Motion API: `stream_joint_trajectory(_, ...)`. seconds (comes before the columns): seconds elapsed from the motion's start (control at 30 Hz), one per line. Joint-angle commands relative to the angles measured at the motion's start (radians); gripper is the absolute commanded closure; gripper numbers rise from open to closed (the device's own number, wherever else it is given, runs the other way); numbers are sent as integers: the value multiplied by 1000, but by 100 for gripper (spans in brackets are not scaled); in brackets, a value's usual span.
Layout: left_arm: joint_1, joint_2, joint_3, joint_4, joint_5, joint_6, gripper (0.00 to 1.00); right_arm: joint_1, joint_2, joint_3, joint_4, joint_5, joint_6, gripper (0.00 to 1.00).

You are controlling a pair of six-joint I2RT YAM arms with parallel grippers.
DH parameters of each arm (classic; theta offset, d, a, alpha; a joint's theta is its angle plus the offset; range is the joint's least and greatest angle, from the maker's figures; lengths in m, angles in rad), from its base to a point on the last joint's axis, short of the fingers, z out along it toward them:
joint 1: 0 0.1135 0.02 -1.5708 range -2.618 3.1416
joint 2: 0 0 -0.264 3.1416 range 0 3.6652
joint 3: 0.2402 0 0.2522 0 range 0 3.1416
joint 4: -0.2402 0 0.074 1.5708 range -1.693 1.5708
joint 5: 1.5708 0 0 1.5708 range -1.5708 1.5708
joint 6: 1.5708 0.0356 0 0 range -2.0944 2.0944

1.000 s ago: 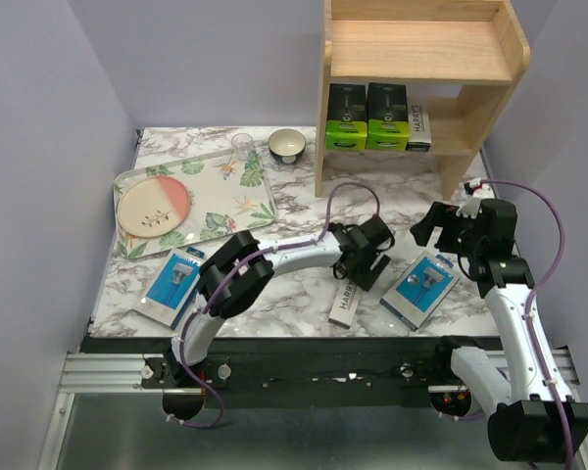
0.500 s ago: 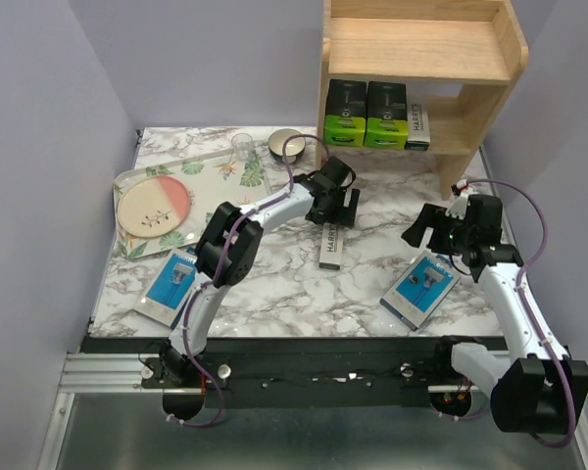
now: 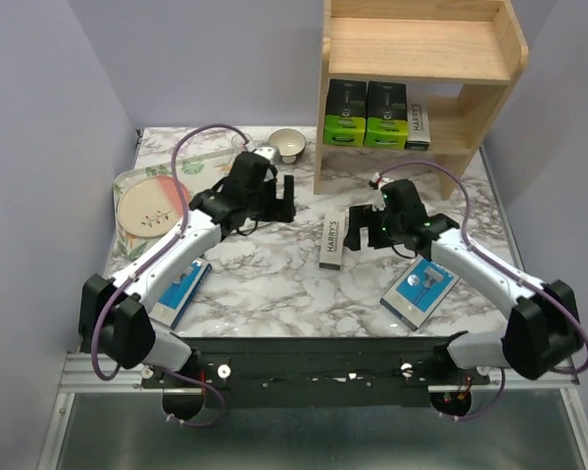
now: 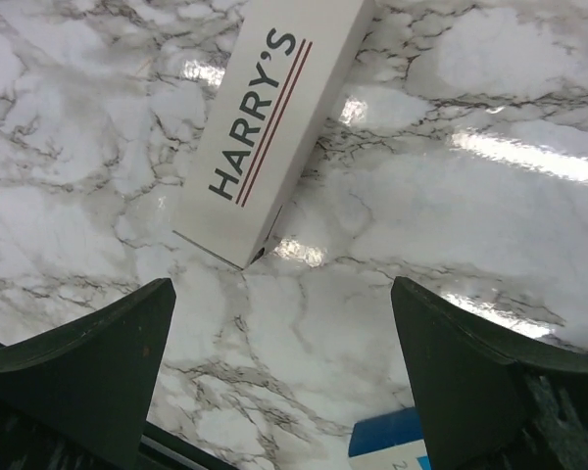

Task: Place and organize the shaving razors onto the shelf

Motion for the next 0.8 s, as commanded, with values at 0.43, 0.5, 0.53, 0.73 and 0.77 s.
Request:
stream_joint_trajectory(0.43,646,-191,-225,-12,165,9,6,212,535,398,-153,229,281,0)
stream_joint_trajectory(0.5,669,-193,-217,-19,176,-3,5,224,558,412,-164,248,297,0)
stream_joint_trajectory(0.53,670,-194,-214,-22,182,-4,5,233,562,418,-170,256,301,0)
stream_joint_trajectory(0.73,672,-187,-225,4,231,-76,6,269,568,408,-190,311,309,0)
stream_joint_trajectory(0.77,672,-183,-225,5,245,-81,6,270,568,400,-195,314,321,0)
